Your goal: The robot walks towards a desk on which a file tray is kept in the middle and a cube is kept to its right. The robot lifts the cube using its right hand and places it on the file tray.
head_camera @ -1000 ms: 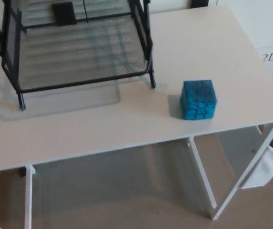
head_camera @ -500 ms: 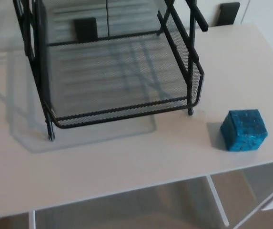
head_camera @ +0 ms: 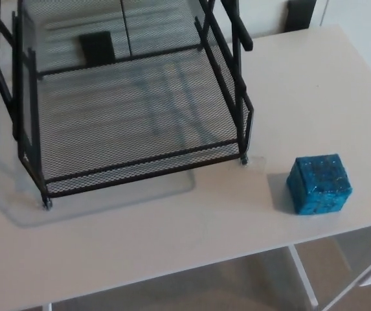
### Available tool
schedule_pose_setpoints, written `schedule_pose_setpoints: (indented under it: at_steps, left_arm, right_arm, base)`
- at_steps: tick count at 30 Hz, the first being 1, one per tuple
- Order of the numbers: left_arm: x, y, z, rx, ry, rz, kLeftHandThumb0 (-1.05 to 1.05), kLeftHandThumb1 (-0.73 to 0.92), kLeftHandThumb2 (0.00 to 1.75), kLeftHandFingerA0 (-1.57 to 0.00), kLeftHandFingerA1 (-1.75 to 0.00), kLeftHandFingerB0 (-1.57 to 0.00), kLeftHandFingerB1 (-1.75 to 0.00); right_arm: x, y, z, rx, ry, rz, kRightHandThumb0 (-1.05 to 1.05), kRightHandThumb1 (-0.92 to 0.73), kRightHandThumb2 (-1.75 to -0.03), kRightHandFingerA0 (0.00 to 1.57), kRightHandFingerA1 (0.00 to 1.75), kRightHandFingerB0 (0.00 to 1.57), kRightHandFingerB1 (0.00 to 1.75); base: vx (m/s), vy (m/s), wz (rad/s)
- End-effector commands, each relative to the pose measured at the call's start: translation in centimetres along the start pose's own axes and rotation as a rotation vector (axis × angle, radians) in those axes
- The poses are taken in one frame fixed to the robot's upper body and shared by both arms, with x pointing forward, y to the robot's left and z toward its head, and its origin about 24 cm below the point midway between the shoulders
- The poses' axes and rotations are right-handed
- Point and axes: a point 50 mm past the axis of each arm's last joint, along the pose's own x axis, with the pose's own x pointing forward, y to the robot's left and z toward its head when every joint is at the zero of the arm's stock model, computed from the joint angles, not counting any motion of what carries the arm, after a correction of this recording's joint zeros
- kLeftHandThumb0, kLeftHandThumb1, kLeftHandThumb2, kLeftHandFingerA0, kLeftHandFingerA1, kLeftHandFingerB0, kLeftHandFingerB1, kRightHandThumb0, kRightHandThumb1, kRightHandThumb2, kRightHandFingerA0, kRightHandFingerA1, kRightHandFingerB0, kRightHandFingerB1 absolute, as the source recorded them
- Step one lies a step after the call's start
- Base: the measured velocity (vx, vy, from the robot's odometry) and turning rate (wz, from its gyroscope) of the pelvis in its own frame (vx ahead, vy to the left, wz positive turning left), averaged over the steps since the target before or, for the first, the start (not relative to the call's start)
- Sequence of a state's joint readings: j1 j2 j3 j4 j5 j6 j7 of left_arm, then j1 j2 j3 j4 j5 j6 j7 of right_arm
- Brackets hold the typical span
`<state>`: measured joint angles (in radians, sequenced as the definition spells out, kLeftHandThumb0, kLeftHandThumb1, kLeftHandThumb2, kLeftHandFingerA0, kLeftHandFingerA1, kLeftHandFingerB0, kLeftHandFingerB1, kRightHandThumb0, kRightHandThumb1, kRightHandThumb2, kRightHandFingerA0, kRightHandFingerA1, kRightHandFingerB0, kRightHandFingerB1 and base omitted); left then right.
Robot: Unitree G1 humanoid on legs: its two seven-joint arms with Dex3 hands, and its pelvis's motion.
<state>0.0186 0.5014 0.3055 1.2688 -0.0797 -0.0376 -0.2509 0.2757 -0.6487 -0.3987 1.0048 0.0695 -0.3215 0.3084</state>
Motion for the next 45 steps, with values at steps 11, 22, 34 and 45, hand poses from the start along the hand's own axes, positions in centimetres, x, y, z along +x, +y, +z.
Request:
schedule_pose_setpoints:
  at_steps: [11, 22, 34, 45]
  left_arm:
    - [-0.2, 1.1, -0.3, -0.062, 0.021, 0.072, -0.78, 0.75, 1.66, -0.16, -0.96, 0.00, -0.88]
    - [-0.3, 1.2, -0.6, -0.039, 0.031, 0.072, -0.80, 0.75, 1.68, -0.13, -0.95, 0.00, -0.88]
    - [-0.6, 1.4, -1.1, -0.188, -0.003, 0.034, -1.03, 0.54, 1.54, -0.12, -1.00, -0.08, -0.91]
    - [-0.6, 1.7, -1.4, -0.119, 0.026, 0.084, -0.77, 0.71, 1.62, -0.52, -1.12, -0.17, -0.93]
  right_arm:
    - [-0.2, -0.9, 0.7, -0.033, -0.035, -0.071, -0.72, -0.53, -0.86, 0.28, 0.48, 0.05, 0.29]
    - [0.3, -2.9, 3.2, 0.067, -0.139, -0.131, -0.66, -0.63, -0.62, 0.11, 0.32, 0.06, 0.21]
    - [-3.2, -4.7, 25.4, -0.052, -0.867, -0.214, -0.67, -0.63, -0.59, 0.21, 0.45, 0.00, 0.24]
    - [-6.1, 3.2, 33.1, -0.614, -0.933, 0.169, -0.76, -0.42, -0.77, 0.08, 0.24, 0.08, 0.10]
  base:
    - [-0.02, 0.104, 0.07]
    - [0.02, -0.022, 0.03]
    - [0.00, 0.000, 0.00]
    - [0.00, 0.000, 0.00]
